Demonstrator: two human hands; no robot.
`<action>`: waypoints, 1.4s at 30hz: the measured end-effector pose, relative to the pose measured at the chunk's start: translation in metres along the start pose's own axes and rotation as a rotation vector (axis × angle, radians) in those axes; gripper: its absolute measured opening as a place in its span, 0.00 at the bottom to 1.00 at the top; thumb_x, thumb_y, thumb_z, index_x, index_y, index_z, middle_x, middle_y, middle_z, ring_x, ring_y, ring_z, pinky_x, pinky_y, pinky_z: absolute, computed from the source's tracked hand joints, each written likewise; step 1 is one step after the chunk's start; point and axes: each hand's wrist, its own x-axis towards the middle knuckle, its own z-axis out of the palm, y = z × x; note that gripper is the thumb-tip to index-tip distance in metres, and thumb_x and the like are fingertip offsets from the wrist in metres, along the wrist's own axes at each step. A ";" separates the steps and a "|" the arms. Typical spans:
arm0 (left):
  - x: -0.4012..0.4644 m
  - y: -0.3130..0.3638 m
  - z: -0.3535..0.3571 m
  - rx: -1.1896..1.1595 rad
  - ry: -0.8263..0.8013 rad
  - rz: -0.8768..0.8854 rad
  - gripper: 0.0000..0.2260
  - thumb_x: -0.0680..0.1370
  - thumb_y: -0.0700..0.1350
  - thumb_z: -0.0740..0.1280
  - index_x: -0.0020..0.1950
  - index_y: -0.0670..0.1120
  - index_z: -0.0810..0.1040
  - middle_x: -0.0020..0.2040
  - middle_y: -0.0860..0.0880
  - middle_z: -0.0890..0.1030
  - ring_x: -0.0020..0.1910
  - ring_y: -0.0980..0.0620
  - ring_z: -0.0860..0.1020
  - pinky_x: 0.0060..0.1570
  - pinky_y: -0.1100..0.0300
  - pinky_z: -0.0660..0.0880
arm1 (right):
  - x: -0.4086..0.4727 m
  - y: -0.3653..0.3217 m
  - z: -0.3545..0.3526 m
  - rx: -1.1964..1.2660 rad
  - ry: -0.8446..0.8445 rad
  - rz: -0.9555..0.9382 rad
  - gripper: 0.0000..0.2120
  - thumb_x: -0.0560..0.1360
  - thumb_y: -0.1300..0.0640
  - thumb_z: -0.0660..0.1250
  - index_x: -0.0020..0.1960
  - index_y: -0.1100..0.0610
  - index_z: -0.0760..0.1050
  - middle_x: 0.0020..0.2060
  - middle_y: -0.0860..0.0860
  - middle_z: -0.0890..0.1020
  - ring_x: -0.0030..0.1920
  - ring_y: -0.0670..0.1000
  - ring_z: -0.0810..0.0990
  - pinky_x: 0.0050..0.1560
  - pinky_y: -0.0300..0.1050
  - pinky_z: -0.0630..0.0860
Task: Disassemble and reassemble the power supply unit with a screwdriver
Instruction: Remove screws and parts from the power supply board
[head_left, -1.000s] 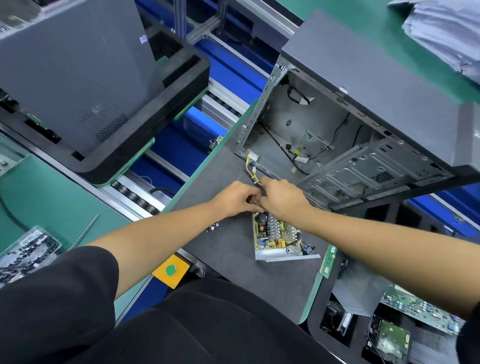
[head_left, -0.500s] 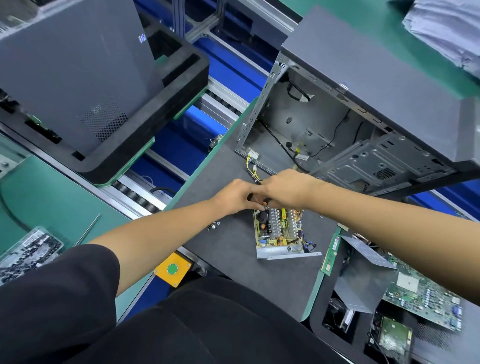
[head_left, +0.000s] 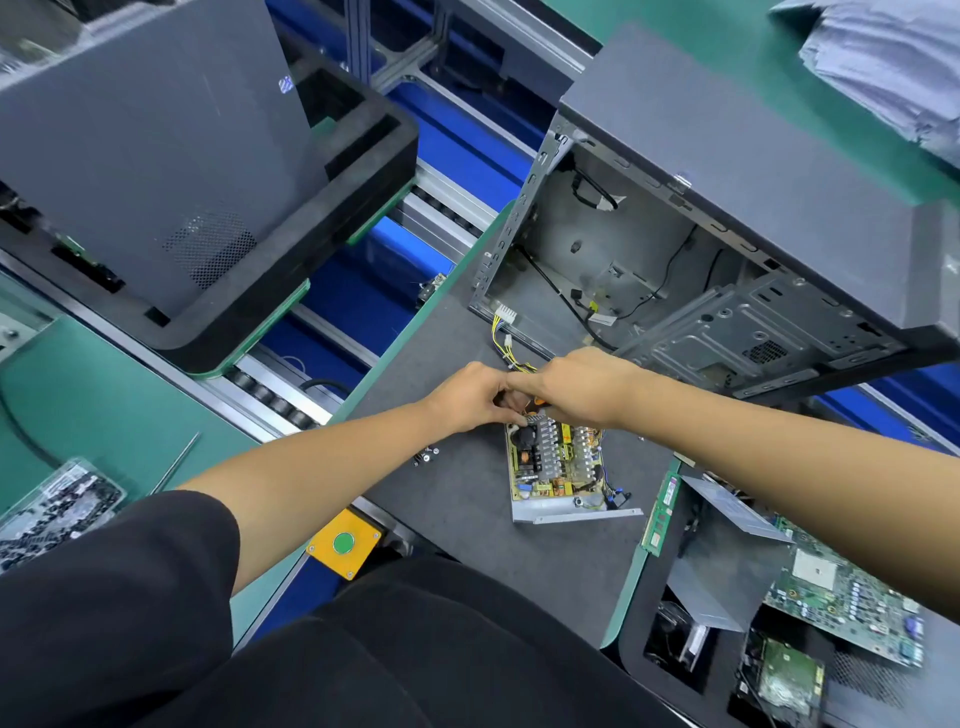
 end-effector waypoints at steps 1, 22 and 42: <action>-0.001 0.001 -0.001 0.005 0.001 0.010 0.13 0.71 0.50 0.80 0.52 0.46 0.86 0.34 0.61 0.80 0.35 0.69 0.77 0.41 0.71 0.71 | 0.000 0.000 0.000 -0.011 0.003 0.001 0.20 0.79 0.52 0.64 0.69 0.49 0.64 0.43 0.55 0.82 0.41 0.62 0.81 0.35 0.48 0.68; -0.065 0.012 0.066 0.473 0.189 0.449 0.17 0.81 0.57 0.67 0.64 0.47 0.78 0.60 0.45 0.77 0.57 0.45 0.73 0.60 0.47 0.72 | 0.007 -0.006 0.003 -0.077 0.015 0.121 0.10 0.81 0.45 0.59 0.51 0.50 0.63 0.38 0.54 0.80 0.37 0.60 0.78 0.31 0.47 0.61; -0.016 0.021 0.113 0.379 0.390 0.609 0.06 0.76 0.46 0.66 0.41 0.45 0.77 0.42 0.47 0.75 0.46 0.45 0.72 0.55 0.51 0.66 | 0.012 -0.005 0.011 -0.127 0.059 0.055 0.12 0.79 0.46 0.58 0.49 0.51 0.57 0.39 0.50 0.80 0.33 0.57 0.74 0.28 0.45 0.56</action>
